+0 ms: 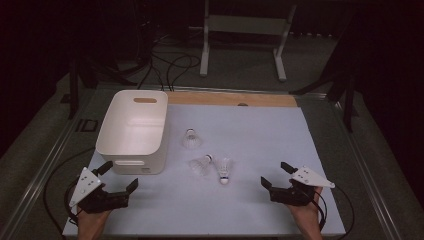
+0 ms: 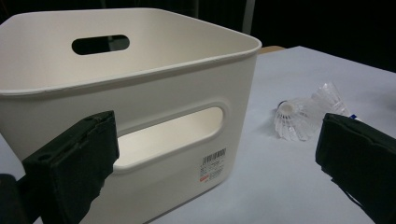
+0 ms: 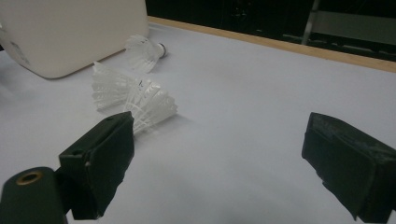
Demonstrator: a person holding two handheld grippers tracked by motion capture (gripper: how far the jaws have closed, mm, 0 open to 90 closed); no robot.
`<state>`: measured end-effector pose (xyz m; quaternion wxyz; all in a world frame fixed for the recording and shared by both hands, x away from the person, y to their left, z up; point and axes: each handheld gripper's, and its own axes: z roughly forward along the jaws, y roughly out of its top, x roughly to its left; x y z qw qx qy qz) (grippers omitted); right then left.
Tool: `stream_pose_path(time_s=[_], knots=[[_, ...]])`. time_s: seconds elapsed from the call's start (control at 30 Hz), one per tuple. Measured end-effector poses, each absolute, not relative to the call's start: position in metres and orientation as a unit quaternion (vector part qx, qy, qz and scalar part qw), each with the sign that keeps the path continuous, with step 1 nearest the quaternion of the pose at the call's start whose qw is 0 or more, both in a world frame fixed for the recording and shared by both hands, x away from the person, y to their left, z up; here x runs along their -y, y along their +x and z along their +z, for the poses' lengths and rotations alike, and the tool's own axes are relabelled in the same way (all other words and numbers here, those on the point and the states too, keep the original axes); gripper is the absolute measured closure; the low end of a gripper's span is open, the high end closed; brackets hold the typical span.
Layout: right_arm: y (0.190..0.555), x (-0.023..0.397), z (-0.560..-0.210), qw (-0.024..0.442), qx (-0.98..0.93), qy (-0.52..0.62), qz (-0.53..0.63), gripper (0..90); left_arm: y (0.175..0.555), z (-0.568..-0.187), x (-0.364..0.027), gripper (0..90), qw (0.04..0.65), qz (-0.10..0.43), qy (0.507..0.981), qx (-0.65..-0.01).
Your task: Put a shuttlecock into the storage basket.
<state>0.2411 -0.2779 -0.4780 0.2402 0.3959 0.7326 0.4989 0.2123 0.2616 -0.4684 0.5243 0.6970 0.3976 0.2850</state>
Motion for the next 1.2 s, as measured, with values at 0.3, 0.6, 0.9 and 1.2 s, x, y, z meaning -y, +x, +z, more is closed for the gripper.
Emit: stream_pose_path(time_s=[0.3, 0.6, 0.9, 1.2], knots=[[0.242, 0.275, -0.479, 0.237, -0.736, 0.396, 0.496, 9.0, 0.213, -0.470, -0.260, 0.0, 0.525, 0.281, 0.698, -0.398], [0.244, 0.273, -0.478, 0.233, -0.737, 0.401, 0.491, 9.0, 0.214, -0.472, -0.259, 0.0, 0.526, 0.280, 0.696, -0.400], [0.247, 0.272, -0.471, 0.232, -0.742, 0.401, 0.485, 9.0, 0.213, -0.471, -0.261, 0.0, 0.527, 0.282, 0.694, -0.402], [0.254, 0.269, -0.460, 0.235, -0.746, 0.393, 0.483, 9.0, 0.213, -0.472, -0.261, 0.0, 0.527, 0.284, 0.693, -0.401]])
